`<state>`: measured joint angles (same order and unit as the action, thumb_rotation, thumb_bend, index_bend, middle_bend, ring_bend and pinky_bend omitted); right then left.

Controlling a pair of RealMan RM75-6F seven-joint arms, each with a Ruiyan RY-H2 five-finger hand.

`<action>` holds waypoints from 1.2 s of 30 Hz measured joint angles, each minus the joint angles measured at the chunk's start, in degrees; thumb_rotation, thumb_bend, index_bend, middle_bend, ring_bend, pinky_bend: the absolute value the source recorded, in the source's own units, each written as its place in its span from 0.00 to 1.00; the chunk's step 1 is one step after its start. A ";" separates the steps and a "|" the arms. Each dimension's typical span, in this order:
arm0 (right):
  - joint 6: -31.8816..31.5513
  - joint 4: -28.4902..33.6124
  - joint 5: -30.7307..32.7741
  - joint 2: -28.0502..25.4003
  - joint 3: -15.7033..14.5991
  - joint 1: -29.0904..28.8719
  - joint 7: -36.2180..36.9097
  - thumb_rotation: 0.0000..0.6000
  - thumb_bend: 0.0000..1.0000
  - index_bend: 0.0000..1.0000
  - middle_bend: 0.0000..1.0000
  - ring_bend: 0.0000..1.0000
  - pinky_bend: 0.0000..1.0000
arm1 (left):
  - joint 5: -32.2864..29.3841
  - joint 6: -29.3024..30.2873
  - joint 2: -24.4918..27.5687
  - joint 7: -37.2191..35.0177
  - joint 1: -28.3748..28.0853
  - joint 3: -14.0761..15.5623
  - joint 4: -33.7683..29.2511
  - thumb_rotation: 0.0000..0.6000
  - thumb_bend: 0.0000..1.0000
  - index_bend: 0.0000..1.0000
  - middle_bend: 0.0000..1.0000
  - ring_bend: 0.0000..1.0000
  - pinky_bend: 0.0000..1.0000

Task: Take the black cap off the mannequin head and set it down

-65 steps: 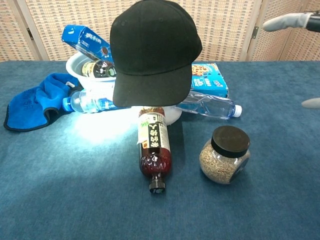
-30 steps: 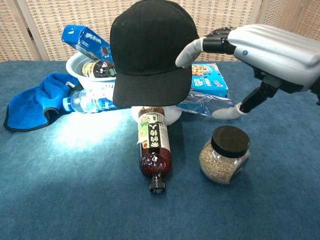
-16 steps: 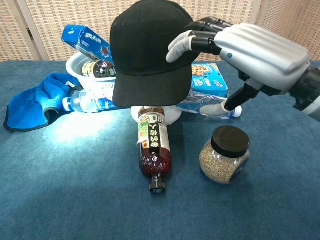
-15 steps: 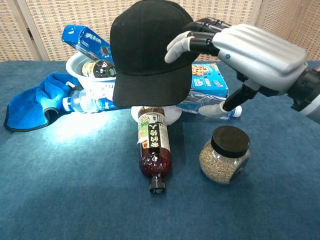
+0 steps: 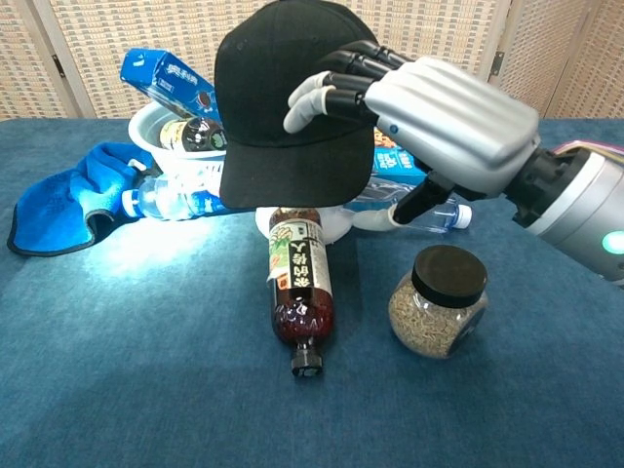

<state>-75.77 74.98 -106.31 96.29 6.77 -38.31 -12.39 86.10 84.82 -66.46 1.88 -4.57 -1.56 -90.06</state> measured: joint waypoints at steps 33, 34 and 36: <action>-6.11 -12.18 0.90 8.15 1.06 -4.82 4.30 1.00 0.44 0.46 0.26 0.07 0.00 | -0.01 0.30 0.19 -0.07 0.07 -0.08 -0.06 1.00 0.37 0.04 0.00 0.00 0.00; -6.45 -12.32 0.90 8.23 1.17 -4.97 4.57 1.00 0.45 0.49 0.27 0.08 0.00 | -0.02 0.31 0.21 -0.07 0.08 -0.08 -0.08 1.00 0.37 0.04 0.00 0.00 0.00; -6.99 -12.54 0.90 8.36 1.34 -5.20 4.92 1.00 0.45 0.55 0.29 0.09 0.00 | -0.05 0.35 0.26 -0.08 0.11 -0.08 -0.13 1.00 0.38 0.04 0.00 0.00 0.00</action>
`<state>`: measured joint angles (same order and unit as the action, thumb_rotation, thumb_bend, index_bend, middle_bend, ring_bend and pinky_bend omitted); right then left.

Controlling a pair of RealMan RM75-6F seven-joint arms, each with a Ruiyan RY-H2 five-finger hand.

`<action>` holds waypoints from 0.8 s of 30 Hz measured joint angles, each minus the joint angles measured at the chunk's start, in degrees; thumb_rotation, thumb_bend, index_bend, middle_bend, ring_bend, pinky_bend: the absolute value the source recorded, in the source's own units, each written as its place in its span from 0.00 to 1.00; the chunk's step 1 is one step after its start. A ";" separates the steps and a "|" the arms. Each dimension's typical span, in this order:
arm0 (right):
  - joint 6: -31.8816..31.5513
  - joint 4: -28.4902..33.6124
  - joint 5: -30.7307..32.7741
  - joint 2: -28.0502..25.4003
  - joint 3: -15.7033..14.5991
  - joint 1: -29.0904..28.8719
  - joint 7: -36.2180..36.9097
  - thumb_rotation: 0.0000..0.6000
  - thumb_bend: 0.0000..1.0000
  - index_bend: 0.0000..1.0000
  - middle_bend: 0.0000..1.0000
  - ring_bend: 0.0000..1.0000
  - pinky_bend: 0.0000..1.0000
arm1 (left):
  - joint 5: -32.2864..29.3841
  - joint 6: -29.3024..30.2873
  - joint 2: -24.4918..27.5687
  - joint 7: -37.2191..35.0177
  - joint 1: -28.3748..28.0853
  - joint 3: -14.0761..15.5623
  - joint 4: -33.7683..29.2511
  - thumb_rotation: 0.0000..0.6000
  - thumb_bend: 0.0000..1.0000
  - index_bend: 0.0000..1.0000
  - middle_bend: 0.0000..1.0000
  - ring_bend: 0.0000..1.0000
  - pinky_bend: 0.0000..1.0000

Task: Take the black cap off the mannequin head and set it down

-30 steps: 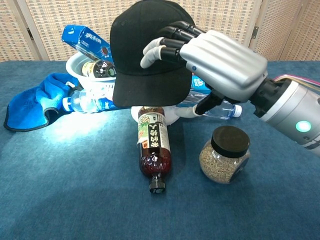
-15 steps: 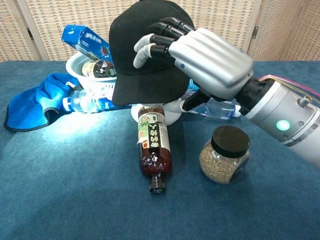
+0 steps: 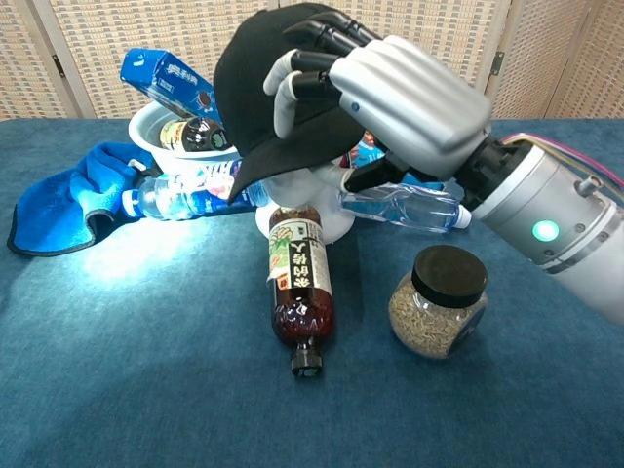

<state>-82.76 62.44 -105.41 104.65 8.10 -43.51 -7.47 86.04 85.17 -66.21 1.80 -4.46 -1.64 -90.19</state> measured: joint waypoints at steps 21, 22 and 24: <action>-3.54 -2.04 3.16 1.07 4.69 -2.65 1.83 1.00 0.45 0.81 0.38 0.15 0.00 | -0.05 -0.13 -0.09 0.20 -0.11 -0.03 -0.07 1.00 0.38 0.04 0.00 0.00 0.00; -3.78 -2.03 3.46 1.14 5.16 -2.88 1.91 1.00 0.45 0.81 0.38 0.15 0.00 | -0.09 -0.14 -0.09 0.23 -0.08 -0.01 -0.07 1.00 0.38 0.04 0.00 0.00 0.00; -4.13 -1.98 3.90 1.23 5.87 -3.24 1.99 1.00 0.45 0.81 0.38 0.15 0.00 | -0.06 -0.08 -0.06 0.25 -0.06 0.00 -0.10 1.00 0.38 0.04 0.00 0.00 0.00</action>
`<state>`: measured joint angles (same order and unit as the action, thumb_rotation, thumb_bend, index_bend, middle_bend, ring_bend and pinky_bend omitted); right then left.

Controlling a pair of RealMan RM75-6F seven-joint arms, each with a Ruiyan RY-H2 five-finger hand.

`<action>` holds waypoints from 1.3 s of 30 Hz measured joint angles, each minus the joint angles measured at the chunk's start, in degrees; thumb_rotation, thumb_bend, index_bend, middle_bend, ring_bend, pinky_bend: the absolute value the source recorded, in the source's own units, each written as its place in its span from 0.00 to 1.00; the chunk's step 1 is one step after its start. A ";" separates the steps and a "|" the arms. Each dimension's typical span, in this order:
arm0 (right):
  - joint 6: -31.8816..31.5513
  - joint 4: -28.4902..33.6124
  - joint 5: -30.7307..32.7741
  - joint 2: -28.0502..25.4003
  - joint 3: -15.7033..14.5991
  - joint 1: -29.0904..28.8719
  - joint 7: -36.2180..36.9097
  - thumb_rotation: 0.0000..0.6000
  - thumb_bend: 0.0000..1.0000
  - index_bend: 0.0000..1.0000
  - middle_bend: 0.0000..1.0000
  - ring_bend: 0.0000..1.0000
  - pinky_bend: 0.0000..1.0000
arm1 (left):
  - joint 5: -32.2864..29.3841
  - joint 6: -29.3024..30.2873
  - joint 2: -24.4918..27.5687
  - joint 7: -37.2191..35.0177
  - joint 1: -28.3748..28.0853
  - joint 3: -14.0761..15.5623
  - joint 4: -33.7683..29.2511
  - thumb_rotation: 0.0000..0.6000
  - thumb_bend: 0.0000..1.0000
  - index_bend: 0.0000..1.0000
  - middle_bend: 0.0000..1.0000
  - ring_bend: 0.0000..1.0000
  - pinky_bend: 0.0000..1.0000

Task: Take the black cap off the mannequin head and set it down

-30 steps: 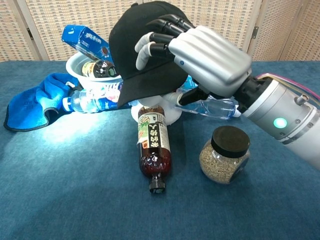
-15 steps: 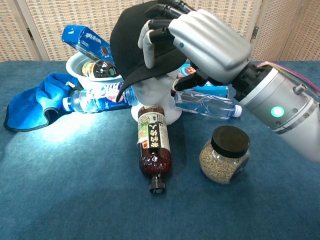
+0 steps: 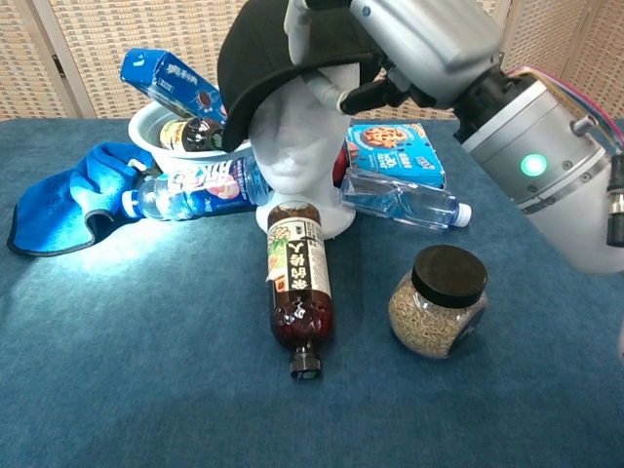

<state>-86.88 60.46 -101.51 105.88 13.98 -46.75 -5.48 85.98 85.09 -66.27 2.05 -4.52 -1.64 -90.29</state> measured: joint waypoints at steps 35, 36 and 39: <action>-0.02 -10.01 9.70 1.28 12.15 -12.01 -1.95 1.00 0.45 0.85 0.43 0.20 0.00 | 0.14 0.01 -0.14 -0.88 0.19 0.26 0.63 1.00 0.37 0.04 0.00 0.00 0.00; -0.11 -10.40 9.89 1.31 12.31 -12.23 -1.98 1.00 0.45 0.85 0.43 0.20 0.00 | 0.13 0.01 -0.14 -0.93 0.20 0.27 0.66 1.00 0.37 0.04 0.00 0.00 0.00; -0.35 -11.56 10.88 1.27 12.85 -12.86 -2.10 1.00 0.45 0.85 0.43 0.20 0.00 | 0.03 -0.04 -0.11 -1.10 0.22 0.25 0.73 1.00 0.38 0.04 0.00 0.00 0.00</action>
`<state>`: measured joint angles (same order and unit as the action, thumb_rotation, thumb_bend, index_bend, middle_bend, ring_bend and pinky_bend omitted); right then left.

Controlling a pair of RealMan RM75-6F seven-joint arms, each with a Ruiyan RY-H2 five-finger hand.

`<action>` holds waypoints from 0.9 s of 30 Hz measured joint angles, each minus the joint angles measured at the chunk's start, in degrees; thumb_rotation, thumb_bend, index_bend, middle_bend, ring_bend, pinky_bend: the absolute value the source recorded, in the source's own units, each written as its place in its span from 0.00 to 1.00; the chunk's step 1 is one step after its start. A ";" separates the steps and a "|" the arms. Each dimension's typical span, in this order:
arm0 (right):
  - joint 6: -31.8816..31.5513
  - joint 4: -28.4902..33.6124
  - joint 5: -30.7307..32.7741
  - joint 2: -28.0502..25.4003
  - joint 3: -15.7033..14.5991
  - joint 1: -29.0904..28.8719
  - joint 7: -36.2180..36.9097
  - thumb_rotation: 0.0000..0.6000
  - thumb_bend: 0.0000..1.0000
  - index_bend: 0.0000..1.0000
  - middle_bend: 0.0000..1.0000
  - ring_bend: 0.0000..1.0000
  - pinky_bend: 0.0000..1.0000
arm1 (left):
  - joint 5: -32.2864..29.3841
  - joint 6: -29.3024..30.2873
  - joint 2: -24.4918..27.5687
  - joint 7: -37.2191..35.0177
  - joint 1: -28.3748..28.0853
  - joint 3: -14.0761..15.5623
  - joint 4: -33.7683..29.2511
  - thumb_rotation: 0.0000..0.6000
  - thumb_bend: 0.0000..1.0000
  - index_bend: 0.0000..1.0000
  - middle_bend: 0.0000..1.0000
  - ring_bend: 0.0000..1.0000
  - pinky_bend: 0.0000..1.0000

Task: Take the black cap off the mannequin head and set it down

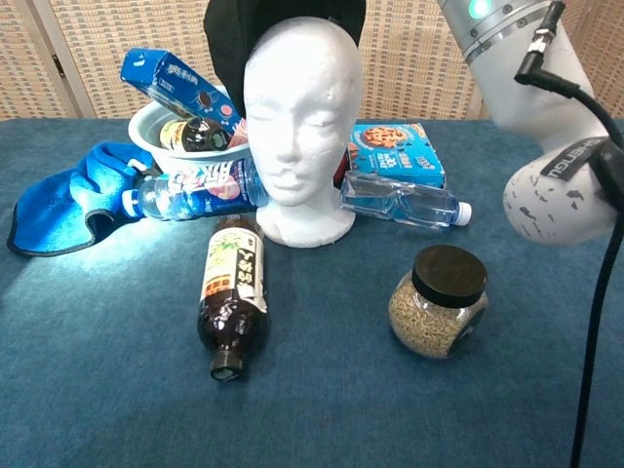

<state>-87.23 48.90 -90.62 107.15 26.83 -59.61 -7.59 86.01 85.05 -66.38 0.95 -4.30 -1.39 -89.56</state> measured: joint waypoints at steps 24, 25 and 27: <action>-3.42 -2.25 4.87 -7.83 -0.18 3.18 0.93 1.00 0.45 0.86 0.43 0.20 0.00 | 0.46 -0.36 -0.03 -0.53 -0.44 -0.03 0.23 1.00 0.38 0.04 0.00 0.00 0.00; -3.75 -1.95 5.12 -8.41 -0.37 3.98 1.26 1.00 0.45 0.86 0.43 0.20 0.00 | 0.50 -0.39 -0.05 -0.52 -0.46 -0.01 0.23 1.00 0.38 0.04 0.00 0.00 0.00; -4.16 -1.39 5.48 -9.26 -0.75 5.25 1.72 1.00 0.45 0.86 0.43 0.20 0.00 | 0.62 -0.40 -0.05 -0.47 -0.49 0.04 0.17 1.00 0.38 0.04 0.00 0.00 0.00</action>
<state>-91.39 47.51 -85.15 97.89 26.08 -54.36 -5.86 86.64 84.65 -66.43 0.48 -4.79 -1.35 -89.40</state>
